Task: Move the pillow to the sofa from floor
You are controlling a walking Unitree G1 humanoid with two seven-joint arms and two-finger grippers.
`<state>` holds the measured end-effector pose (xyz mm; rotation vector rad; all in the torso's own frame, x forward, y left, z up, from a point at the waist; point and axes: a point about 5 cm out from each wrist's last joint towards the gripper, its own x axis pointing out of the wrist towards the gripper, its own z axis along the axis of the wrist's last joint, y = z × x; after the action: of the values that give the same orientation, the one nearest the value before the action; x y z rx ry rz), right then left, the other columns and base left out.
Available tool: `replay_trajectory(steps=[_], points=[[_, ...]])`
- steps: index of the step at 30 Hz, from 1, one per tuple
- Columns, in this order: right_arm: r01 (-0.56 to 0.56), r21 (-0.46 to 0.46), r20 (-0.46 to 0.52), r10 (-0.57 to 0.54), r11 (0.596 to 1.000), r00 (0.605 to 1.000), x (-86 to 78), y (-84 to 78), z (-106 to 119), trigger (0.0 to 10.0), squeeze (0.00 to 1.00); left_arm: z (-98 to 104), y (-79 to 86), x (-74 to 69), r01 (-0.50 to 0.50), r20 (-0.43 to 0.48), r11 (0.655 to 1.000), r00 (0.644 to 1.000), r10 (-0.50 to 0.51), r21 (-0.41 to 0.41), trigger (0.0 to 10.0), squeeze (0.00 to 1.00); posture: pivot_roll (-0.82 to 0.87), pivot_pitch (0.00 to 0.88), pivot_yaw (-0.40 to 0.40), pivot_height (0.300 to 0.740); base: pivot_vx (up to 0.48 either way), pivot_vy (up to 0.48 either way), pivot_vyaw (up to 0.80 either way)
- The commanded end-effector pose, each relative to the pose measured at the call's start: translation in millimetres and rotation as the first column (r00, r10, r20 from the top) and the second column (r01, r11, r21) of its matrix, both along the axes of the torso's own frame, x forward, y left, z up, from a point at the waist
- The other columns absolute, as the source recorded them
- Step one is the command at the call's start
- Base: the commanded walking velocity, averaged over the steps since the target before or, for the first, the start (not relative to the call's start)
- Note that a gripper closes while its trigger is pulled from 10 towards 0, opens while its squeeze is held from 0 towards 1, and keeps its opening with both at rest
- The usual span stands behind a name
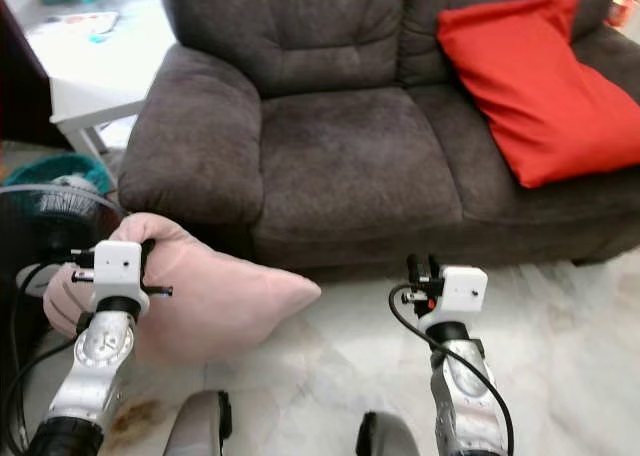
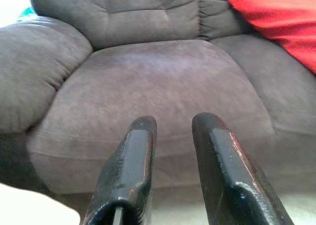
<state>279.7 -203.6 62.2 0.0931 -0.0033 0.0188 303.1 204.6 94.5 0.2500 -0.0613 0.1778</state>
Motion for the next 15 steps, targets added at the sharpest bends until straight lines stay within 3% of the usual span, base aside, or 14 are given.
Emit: replay_trajectory(steps=[1, 4, 15], points=[[0.006, 0.003, 0.005, -0.006, 1.000, 1.000, 0.6, -2.5, 0.7, 10.0, 0.00, 22.8, -2.0, 5.0, 0.017, 0.104, 1.000, 0.994, -0.018, 0.018, 10.0, 0.00, 0.12, 0.000, -0.009, 0.653, 0.000, 0.000, 0.00], [0.001, -0.001, 0.015, -0.001, 1.000, 1.000, 1.7, -2.3, 2.5, 10.0, 0.00, 22.6, -3.8, 5.1, 0.029, 0.103, 0.999, 0.994, -0.032, 0.030, 10.0, 0.00, 0.12, 0.000, -0.012, 0.653, -0.310, 0.000, 0.00], [-0.001, 0.000, 0.022, 0.001, 1.000, 1.000, 6.0, -1.9, 4.5, 10.0, 0.00, 25.3, -4.4, 7.5, 0.027, 0.117, 0.999, 0.993, -0.030, 0.025, 10.0, 0.00, 0.12, 0.000, -0.015, 0.720, -0.392, 0.000, 0.00]])
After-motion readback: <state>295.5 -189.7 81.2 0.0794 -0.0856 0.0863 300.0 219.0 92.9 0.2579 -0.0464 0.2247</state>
